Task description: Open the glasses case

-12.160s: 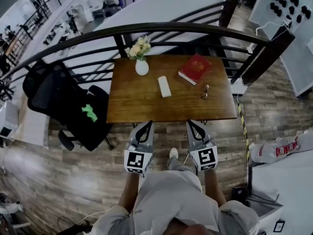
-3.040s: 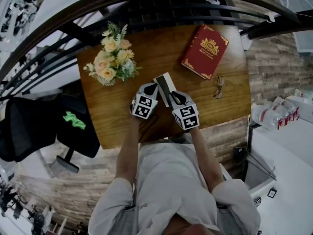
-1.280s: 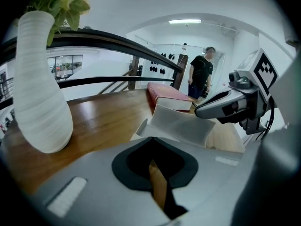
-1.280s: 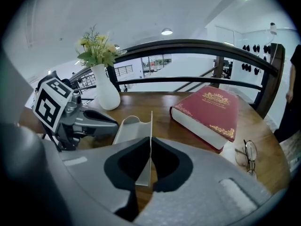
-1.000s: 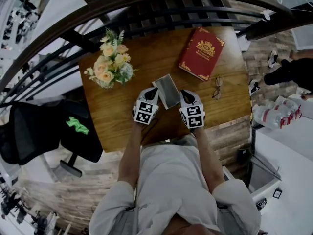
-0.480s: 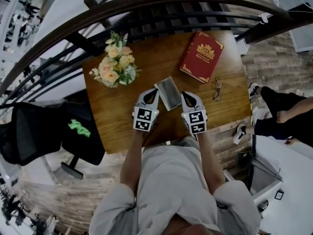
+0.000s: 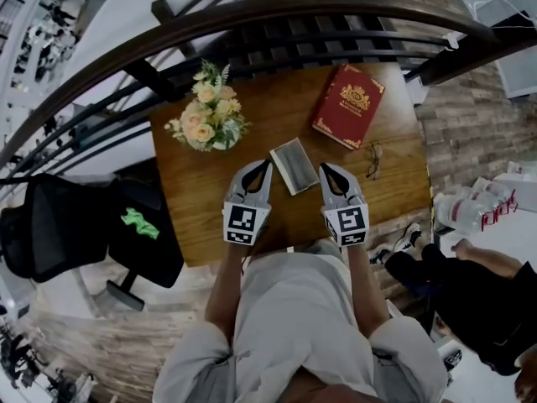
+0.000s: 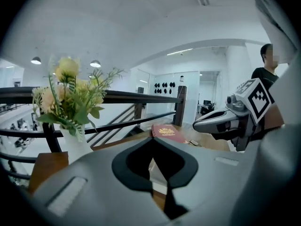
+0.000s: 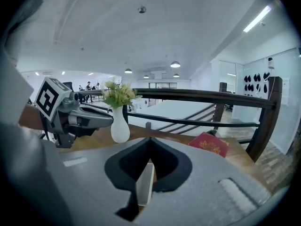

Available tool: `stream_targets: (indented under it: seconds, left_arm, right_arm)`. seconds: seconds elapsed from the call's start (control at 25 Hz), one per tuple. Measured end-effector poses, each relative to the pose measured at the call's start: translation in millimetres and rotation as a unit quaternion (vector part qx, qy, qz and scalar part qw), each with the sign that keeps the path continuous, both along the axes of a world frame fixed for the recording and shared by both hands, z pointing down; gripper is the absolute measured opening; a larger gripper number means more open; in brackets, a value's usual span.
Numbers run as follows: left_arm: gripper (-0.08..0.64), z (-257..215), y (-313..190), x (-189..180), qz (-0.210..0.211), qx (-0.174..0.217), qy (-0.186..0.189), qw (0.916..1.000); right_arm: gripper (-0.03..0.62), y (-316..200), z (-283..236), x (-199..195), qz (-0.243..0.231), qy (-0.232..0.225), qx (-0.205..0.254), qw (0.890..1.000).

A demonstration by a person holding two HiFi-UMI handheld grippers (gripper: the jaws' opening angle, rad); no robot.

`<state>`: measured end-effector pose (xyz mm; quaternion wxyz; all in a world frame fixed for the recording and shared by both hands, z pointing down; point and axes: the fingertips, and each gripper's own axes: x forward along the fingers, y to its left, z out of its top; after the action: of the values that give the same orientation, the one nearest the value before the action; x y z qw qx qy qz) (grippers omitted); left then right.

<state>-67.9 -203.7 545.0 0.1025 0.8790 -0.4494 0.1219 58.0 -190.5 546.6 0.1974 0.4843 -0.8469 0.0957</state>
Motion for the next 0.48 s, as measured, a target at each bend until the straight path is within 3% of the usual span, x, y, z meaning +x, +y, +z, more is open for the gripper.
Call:
stream_targets:
  seconds: [0.48]
  left_arm:
    - [0.020, -53.9, 10.0, -12.2, -0.004, 0.061, 0.006, 0.9981]
  right_arm:
    - [0.002, 6.4, -56.0, -26.0, -0.031, -0.007, 0.064, 0.997]
